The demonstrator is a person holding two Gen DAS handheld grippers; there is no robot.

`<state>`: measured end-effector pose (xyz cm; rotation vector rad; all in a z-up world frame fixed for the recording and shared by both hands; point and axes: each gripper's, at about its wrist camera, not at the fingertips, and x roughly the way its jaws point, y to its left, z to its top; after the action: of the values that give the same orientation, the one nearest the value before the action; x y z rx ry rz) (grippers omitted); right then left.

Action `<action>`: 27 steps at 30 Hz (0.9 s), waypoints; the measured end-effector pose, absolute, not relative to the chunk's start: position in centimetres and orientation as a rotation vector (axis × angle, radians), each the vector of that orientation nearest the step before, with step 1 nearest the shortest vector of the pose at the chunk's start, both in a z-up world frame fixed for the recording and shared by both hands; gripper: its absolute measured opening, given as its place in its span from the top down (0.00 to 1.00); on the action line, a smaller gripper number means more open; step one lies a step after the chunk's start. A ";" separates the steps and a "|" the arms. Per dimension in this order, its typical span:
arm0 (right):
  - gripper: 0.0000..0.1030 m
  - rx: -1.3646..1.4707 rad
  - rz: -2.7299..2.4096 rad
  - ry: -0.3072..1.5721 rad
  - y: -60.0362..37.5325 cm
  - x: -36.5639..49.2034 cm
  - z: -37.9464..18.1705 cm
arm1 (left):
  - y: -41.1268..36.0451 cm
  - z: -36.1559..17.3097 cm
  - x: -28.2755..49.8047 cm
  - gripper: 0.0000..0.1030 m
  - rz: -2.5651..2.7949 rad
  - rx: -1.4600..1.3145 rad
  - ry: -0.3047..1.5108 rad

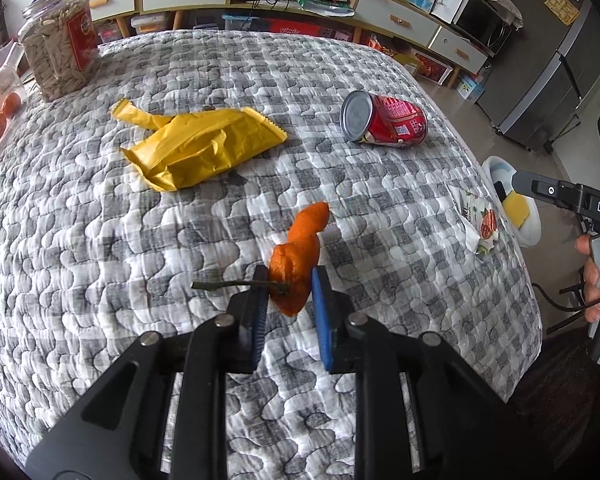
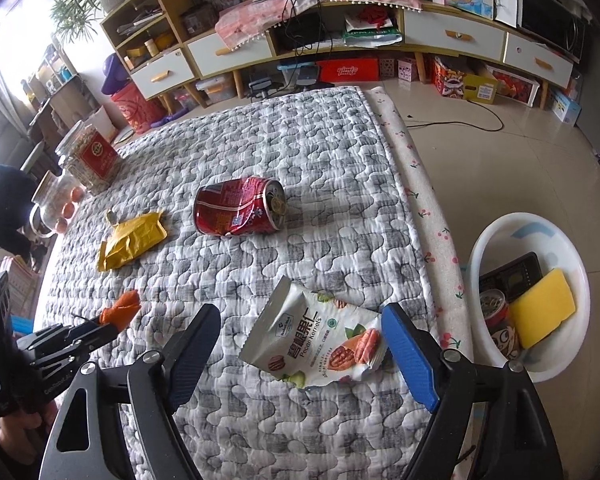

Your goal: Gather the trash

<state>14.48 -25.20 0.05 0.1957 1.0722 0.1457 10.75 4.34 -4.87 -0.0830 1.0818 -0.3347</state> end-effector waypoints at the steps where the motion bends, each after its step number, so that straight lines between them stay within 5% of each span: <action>1: 0.19 0.201 0.129 1.084 -25.5 14.6 -0.2 | 4.5 -4.9 10.7 0.77 -0.332 -0.085 1.084; 22: 0.19 0.175 0.037 1.297 -26.0 16.8 -6.9 | 5.7 -5.5 10.3 0.77 -0.315 -0.122 1.121; 27: 0.45 0.041 0.056 1.254 -24.0 16.1 -6.5 | 6.0 -5.5 10.3 0.77 -0.309 -0.135 1.125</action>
<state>16.13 -24.00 -6.53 0.0406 1.2544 0.0560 10.26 6.02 -5.49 -0.1348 1.1247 -0.3086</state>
